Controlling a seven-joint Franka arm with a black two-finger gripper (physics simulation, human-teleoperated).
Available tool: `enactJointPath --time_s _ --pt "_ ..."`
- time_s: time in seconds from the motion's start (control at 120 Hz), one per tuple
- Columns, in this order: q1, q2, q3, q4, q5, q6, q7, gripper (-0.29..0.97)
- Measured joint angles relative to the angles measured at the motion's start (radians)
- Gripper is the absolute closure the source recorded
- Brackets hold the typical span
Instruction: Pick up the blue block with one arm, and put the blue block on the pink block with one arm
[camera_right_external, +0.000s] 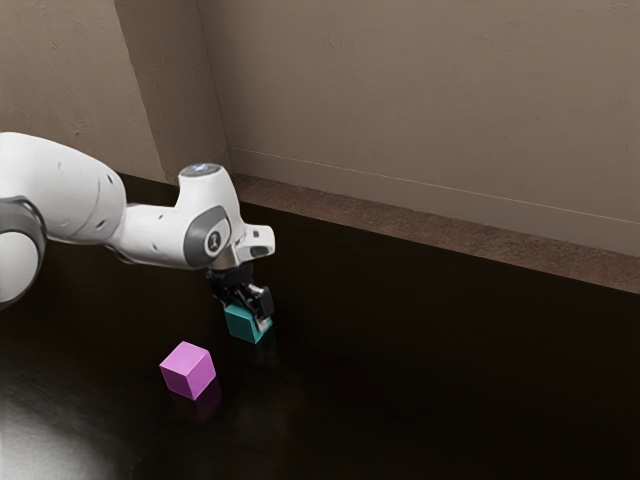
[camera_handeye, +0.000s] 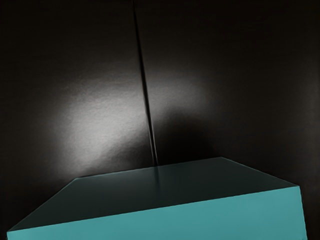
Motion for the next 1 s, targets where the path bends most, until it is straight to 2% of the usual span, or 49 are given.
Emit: enactJointPath --time_s 0.1,0.2,0.267,0.408,0.492,0.783,1.0 --pt "0.000 -0.005 0.001 0.000 0.002 0.003 0.011 0.23" --pt "0.002 -0.028 0.001 -0.005 0.006 0.004 0.019 0.30" --pt "0.003 -0.134 0.001 -0.077 0.010 0.004 0.017 0.34" --pt "0.024 -0.476 -0.010 -0.373 0.046 -0.001 -0.016 0.38" --pt "0.070 -0.575 -0.051 -0.451 0.071 -0.010 -0.045 0.37" --pt "0.153 -0.688 -0.129 -0.579 0.091 -0.037 -0.124 0.34" --pt "0.155 -0.594 -0.133 -0.541 0.092 -0.045 -0.162 0.35"
